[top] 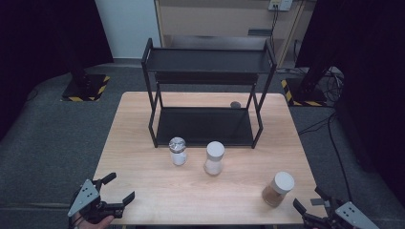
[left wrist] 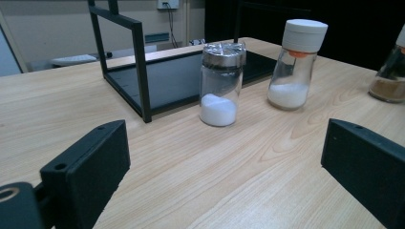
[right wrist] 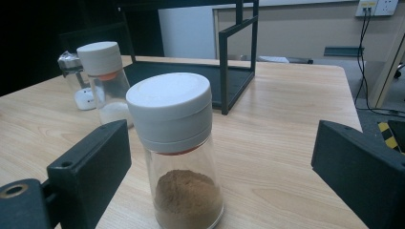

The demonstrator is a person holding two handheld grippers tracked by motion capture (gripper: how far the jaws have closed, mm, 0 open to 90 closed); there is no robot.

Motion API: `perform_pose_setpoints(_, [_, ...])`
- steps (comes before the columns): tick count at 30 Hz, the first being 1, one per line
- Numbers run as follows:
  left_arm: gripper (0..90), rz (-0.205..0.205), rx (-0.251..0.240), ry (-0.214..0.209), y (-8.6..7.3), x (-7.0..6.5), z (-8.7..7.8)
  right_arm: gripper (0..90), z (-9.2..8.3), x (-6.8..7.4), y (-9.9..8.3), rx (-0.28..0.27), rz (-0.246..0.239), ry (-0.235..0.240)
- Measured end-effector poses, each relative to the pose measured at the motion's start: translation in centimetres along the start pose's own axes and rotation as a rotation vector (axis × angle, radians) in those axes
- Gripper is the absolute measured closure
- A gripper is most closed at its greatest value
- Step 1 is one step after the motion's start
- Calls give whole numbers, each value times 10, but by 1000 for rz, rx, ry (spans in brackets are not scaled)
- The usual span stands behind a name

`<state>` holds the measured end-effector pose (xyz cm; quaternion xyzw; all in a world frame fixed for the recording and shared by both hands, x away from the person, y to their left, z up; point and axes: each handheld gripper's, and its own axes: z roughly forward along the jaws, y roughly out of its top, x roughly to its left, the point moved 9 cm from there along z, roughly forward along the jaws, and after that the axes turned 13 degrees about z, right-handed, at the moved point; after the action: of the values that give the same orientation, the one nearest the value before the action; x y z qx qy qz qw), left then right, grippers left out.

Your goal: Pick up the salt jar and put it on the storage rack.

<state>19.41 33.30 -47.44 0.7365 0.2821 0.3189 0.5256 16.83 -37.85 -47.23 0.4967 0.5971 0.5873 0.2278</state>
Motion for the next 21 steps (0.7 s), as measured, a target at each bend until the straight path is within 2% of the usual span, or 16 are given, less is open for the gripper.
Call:
perform_pose_setpoints(8, [14, 20, 11, 14, 18, 1, 6, 66, 0, 0, 0, -2, 2, 2])
perform_pose_setpoints(21, [12, 55, 43, 5, 44, 4, 22, 66, 0, -1, 0, -4, 7, 6])
